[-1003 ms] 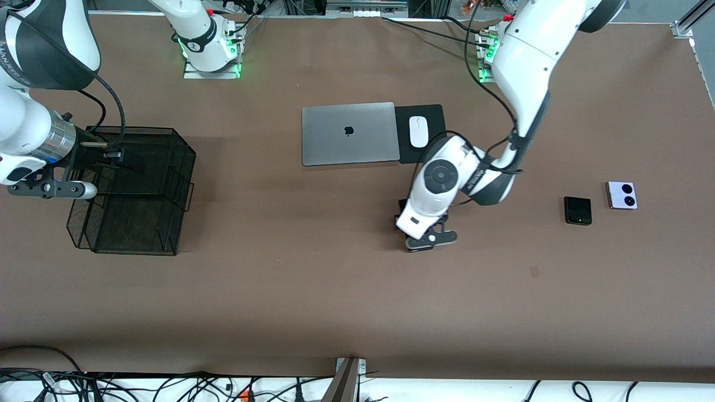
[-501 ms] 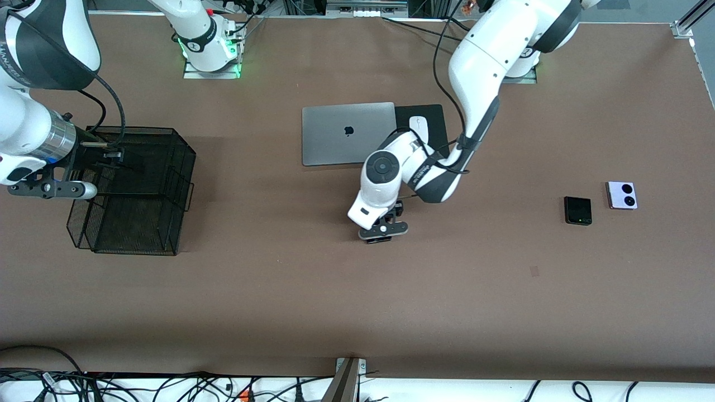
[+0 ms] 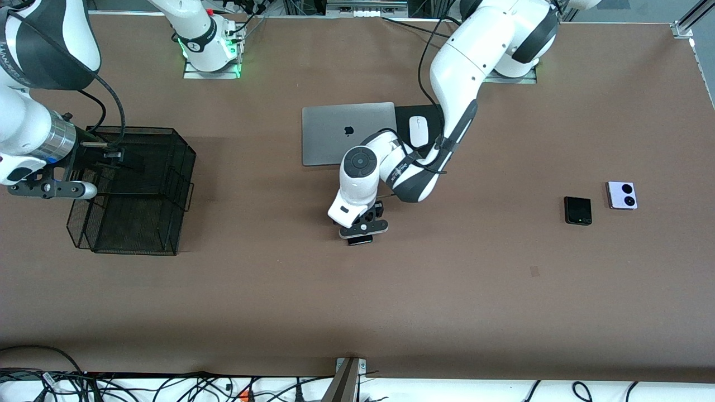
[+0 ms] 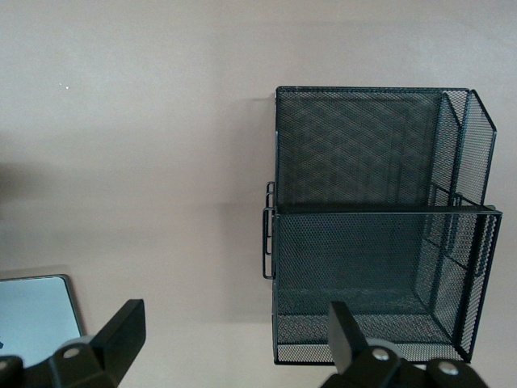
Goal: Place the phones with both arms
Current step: 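Lower the black phone beside the laptop and open the left gripper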
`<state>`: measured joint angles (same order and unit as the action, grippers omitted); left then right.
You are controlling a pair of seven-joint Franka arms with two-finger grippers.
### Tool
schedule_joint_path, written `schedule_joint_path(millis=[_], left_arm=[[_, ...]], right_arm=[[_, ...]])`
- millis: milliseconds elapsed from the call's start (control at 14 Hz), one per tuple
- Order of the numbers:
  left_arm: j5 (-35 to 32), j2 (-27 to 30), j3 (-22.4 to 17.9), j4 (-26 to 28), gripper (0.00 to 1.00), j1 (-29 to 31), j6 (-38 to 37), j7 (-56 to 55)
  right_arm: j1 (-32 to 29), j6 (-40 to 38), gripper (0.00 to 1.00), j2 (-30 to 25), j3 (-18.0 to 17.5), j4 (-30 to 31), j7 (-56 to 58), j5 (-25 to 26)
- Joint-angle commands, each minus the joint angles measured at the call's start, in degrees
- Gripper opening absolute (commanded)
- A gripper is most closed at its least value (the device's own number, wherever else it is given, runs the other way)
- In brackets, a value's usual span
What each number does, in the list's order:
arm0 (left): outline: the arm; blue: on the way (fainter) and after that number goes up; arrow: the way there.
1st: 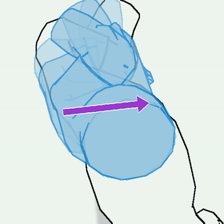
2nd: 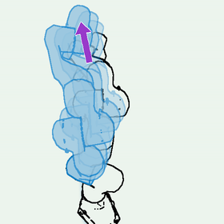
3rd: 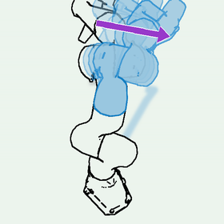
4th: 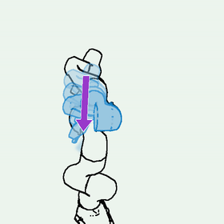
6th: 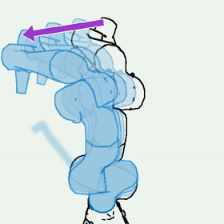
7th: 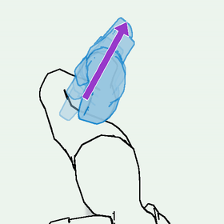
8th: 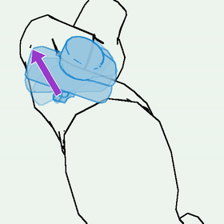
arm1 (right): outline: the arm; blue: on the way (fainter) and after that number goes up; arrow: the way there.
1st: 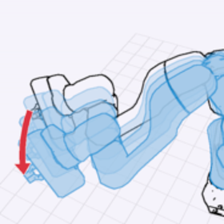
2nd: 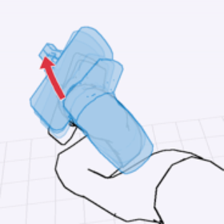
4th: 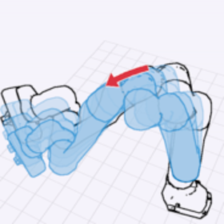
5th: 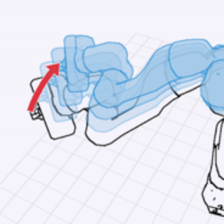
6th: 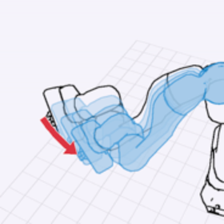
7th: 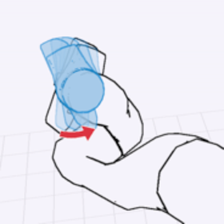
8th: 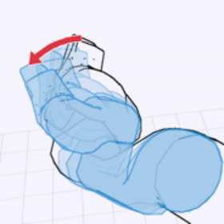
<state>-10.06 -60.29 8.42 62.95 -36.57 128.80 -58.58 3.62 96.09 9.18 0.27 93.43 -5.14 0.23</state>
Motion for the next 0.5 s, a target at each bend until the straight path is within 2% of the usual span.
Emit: schedule_joint_path(millis=[0,358,430], left_arm=[[-0.8,-2.3,-1.1,-4.8,0.12,-2.4,-1.6,-0.8],[-0.8,-4.3,-3.4,-4.8,0.13,-4.8,-0.7,-0.9],[-0.8,-4.4,-3.4,-4.8,0.22,-4.9,-0.6,-0.7]], right_arm=[[0.0,0.2,1.0,-0.8,0.3,0.9,1.1,-0.8],[0.0,0.2,1.0,-0.8,0.3,0.9,1.1,-0.8],[0.0,0.2,1.0,-0.7,0.3,0.9,1.1,-0.8]])
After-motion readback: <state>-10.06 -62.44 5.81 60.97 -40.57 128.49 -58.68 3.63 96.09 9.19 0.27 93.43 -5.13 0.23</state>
